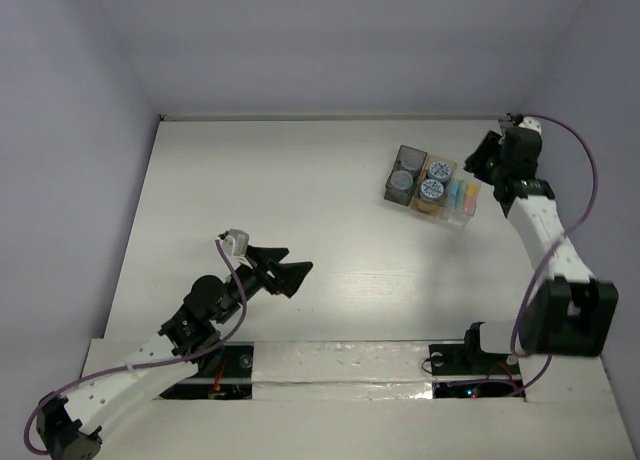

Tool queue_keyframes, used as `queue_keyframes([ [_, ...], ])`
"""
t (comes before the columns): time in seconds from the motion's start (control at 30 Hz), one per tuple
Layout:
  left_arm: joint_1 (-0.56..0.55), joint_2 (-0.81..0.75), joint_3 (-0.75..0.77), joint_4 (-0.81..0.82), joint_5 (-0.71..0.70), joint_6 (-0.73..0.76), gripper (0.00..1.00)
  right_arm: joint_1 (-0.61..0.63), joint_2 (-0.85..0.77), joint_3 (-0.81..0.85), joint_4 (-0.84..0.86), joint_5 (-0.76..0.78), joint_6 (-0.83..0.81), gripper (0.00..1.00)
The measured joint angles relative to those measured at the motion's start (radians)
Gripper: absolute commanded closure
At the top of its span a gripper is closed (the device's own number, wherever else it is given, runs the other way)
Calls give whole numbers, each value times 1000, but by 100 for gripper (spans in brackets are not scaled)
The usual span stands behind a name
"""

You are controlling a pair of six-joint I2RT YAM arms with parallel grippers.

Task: Sort the stationery into containers
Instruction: Place the pen in the storage box, then reset both arms

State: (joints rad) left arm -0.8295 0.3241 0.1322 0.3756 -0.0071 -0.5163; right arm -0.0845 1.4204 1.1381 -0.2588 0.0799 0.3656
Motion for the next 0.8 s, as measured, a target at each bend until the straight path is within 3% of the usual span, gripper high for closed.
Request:
queue_keyframes([
  [0.3,0,2,156,-89,-71,-27,1,1,-806,-235,147,-312,168,97],
  [0.37,0,2,208,-115,-89,-26,1,1,-948,-234,144,-333,185,69],
  [0.43,0,2,264,-141,-107,-21,1,1,-1052,-220,130,-344,190,4],
  [0.47,0,2,294,-158,-117,-17,1,1,-1078,-211,117,-346,182,0],
  [0.8,0,27,647,-321,-235,81,1,2,-1108,-176,-110,-273,119,0],
])
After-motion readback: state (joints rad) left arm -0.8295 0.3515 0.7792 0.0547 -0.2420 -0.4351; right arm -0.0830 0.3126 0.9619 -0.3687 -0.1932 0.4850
